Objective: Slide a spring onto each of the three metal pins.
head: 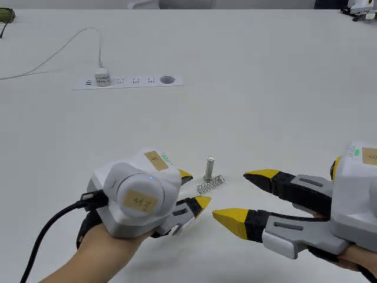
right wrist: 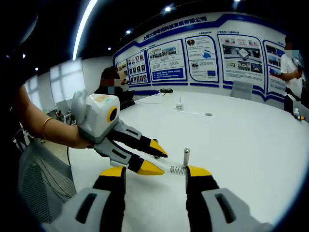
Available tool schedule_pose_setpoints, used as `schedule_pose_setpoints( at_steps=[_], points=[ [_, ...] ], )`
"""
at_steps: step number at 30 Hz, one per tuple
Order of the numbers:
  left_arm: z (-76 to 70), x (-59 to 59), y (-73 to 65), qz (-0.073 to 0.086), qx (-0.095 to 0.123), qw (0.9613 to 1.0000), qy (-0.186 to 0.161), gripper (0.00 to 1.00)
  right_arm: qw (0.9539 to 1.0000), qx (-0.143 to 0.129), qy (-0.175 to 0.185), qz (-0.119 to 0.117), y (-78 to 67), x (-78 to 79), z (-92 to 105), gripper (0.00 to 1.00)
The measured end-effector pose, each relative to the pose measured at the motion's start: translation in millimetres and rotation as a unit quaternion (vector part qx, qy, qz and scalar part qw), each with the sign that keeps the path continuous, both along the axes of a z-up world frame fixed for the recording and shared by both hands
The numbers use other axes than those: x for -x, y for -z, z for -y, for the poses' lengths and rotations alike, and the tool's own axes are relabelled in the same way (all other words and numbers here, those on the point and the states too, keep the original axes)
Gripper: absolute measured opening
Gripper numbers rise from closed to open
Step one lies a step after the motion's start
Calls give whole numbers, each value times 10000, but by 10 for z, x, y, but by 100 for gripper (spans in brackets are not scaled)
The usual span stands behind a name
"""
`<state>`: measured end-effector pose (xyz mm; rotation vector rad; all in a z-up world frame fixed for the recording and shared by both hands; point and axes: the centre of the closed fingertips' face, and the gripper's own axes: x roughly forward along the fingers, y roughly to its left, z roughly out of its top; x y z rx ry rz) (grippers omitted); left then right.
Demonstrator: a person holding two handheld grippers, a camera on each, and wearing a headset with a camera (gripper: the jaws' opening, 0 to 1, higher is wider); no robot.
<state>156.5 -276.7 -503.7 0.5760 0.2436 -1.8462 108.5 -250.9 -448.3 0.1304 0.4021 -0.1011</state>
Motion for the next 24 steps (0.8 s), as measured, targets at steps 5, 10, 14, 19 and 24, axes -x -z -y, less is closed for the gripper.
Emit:
schedule_pose_setpoints(
  at_steps=[5,10,14,19,24],
  points=[
    [57,-2,45,-72,-68,9999,-52,21,9999,122,22,-80,6,65,12,51],
    [99,-6,135,-67,-196,9997,-87,20,9998,133,21,-114,20,114,12,51],
    [127,-24,209,6,-293,9995,-115,19,9999,60,83,-58,25,157,31,52],
    [172,-17,246,-4,-336,9994,-113,18,9999,72,120,-85,44,201,58,53],
    [208,-22,303,22,-415,9991,-118,16,9998,50,176,-83,49,224,90,53]
  ],
)
